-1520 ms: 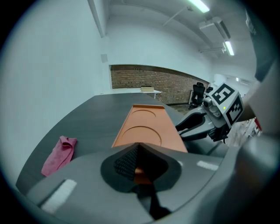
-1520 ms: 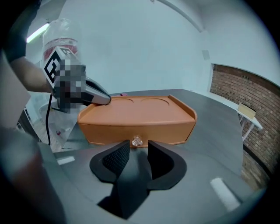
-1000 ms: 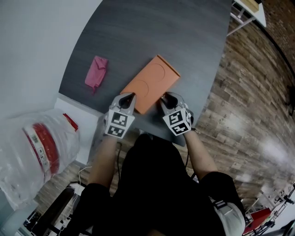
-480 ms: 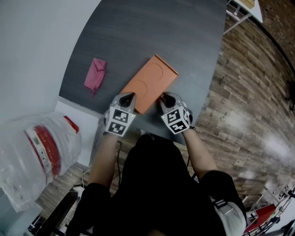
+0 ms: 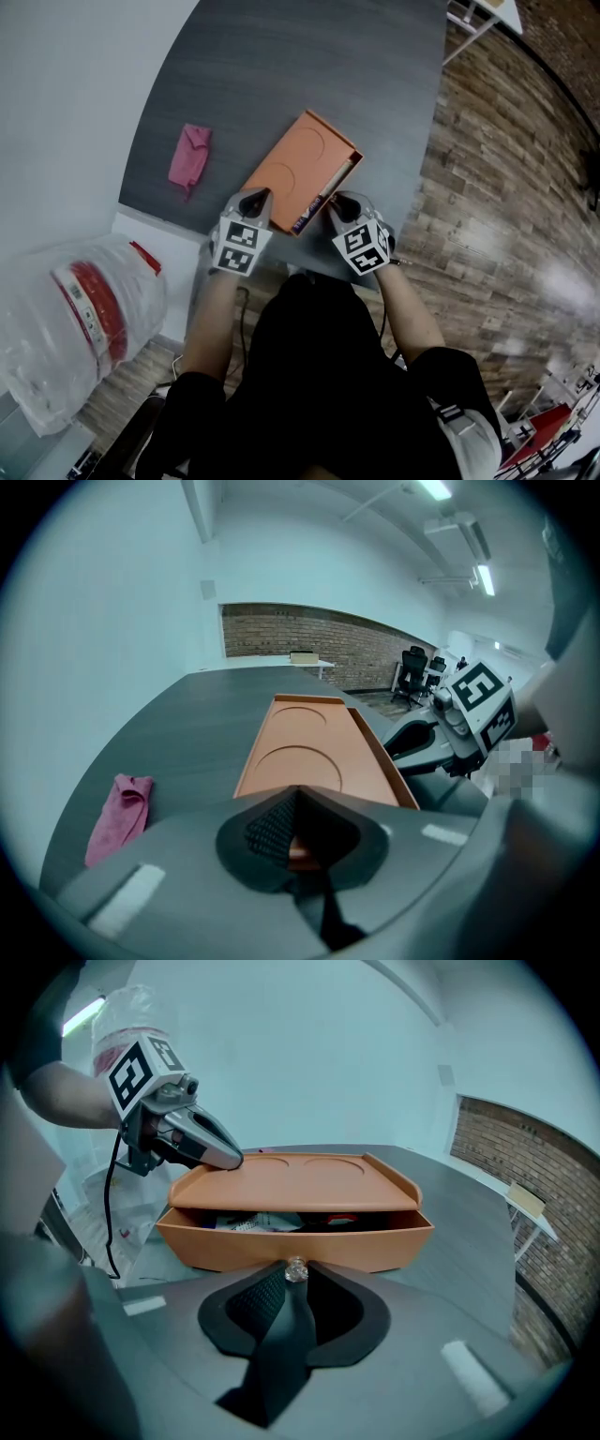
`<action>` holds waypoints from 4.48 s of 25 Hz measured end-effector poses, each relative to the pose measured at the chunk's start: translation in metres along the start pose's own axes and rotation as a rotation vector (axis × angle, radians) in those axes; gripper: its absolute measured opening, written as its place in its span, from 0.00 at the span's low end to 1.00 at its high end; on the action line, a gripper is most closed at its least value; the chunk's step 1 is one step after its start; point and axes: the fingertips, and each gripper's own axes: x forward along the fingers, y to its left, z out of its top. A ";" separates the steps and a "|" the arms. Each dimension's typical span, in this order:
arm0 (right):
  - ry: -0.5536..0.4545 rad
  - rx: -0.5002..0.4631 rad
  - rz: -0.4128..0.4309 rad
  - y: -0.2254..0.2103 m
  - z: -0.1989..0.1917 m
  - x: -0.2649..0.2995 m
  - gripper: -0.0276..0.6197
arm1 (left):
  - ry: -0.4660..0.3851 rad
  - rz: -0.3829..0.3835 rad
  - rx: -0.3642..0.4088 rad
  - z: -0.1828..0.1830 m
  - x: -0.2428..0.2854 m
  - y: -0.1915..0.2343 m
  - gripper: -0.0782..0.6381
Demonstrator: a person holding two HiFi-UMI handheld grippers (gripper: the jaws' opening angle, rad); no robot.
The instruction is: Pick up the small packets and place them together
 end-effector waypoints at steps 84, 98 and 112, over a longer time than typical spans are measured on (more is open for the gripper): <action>0.017 0.004 -0.169 -0.057 -0.032 -0.104 0.24 | 0.000 0.023 0.005 -0.006 0.014 0.012 0.11; 0.114 -0.325 -0.084 -0.041 0.006 -0.054 0.23 | -0.014 0.038 -0.008 0.002 0.010 0.006 0.11; 0.303 -0.585 -0.023 -0.041 -0.012 -0.017 0.29 | -0.032 0.043 -0.012 -0.003 0.013 0.001 0.11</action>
